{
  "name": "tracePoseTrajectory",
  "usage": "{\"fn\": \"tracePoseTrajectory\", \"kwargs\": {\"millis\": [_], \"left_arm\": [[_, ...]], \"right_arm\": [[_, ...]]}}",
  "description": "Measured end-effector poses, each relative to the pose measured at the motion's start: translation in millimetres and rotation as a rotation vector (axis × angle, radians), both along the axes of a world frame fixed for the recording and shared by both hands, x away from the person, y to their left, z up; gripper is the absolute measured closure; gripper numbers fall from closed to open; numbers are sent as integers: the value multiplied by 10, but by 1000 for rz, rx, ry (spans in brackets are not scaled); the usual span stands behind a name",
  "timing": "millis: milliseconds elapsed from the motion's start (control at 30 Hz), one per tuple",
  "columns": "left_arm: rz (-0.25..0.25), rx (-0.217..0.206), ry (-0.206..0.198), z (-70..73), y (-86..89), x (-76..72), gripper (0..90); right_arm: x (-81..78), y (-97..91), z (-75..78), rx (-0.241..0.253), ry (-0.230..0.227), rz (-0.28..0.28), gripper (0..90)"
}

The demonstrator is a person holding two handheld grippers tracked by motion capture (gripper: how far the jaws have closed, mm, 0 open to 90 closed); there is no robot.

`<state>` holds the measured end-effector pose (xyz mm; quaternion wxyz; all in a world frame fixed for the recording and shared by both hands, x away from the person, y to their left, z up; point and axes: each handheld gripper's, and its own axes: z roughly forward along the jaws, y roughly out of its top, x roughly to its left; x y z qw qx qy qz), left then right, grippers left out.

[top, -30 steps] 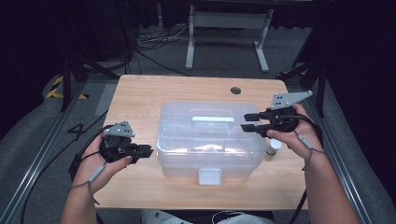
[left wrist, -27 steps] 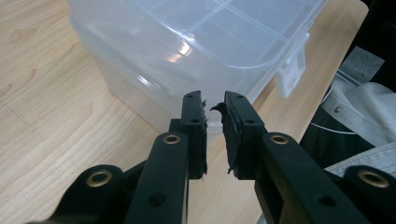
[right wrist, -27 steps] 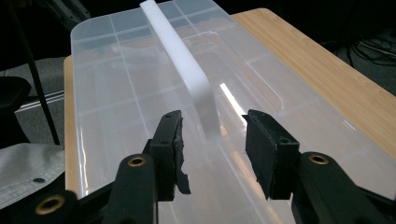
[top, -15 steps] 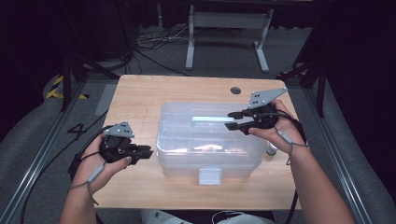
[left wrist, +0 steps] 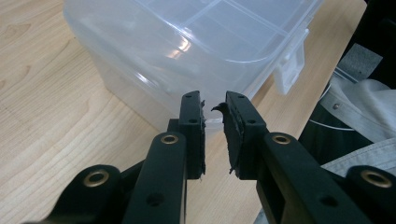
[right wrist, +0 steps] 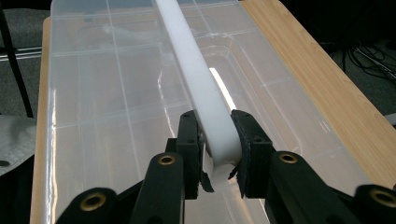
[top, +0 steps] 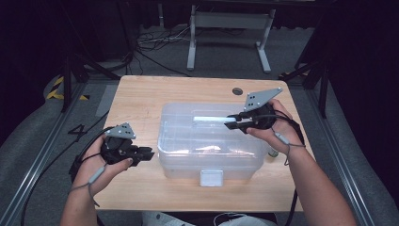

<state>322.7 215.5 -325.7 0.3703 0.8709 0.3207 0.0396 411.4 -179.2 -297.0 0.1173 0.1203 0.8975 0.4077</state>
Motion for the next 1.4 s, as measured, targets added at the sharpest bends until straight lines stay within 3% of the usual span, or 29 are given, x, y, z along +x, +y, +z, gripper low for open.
{"fn": "tracePoseTrajectory", "kwargs": {"millis": [367,667,1400], "left_arm": [[-4,3,0,6,18,-2,777],[-7,3,3,3,3,-9,777],[-32,8,10,-26,-79,3,776]], "right_arm": [[122,-2,100,8,39,-8,749],[295,-19,188,29,104,-12,747],[523,-37,291,65,123,-55,735]]}}
